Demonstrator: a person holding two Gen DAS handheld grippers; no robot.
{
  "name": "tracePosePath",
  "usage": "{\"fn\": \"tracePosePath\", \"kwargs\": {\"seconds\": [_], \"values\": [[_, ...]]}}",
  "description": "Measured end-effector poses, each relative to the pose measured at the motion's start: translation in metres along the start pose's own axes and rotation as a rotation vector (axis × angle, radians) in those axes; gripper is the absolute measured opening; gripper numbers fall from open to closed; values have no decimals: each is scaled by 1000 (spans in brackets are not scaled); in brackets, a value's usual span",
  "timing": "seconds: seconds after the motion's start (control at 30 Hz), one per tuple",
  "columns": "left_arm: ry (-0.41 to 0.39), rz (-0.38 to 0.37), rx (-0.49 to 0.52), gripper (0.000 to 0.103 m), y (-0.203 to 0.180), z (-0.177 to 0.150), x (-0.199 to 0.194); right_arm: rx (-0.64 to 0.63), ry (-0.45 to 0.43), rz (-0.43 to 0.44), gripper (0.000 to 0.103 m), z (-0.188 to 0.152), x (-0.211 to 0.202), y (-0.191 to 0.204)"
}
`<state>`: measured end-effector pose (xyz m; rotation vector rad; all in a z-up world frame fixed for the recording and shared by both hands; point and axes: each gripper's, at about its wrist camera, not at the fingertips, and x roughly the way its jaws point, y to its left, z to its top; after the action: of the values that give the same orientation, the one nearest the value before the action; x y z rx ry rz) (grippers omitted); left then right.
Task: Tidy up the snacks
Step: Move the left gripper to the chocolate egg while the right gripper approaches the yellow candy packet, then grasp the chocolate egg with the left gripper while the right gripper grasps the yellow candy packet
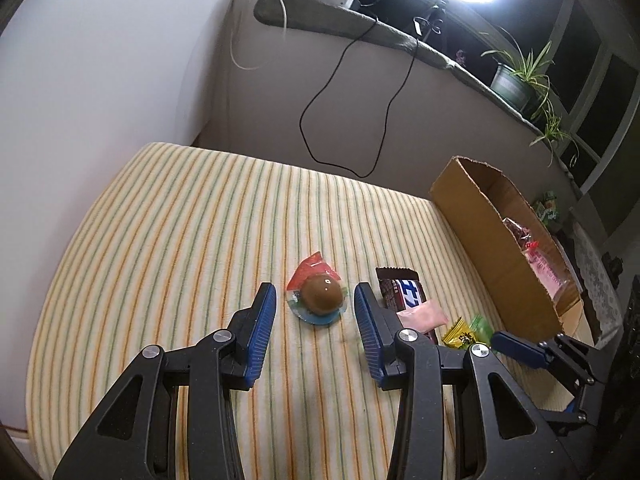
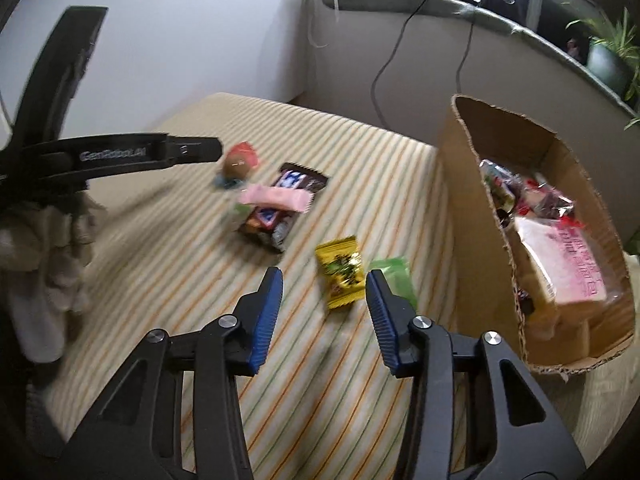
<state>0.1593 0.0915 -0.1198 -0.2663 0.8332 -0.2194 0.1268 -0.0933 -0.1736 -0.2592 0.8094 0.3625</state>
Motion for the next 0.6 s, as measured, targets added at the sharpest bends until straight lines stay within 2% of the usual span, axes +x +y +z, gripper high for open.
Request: {"fn": "tracePosePath", "kwargs": {"seconds": [0.2, 0.5, 0.6], "values": [[12, 0, 19, 39, -1, 4, 9, 16, 27, -31, 46, 6, 20, -4], [55, 50, 101, 39, -15, 5, 28, 18, 57, 5, 45, 7, 31, -4], [69, 66, 118, 38, -18, 5, 35, 13, 59, 20, 37, 7, 31, -5]]}}
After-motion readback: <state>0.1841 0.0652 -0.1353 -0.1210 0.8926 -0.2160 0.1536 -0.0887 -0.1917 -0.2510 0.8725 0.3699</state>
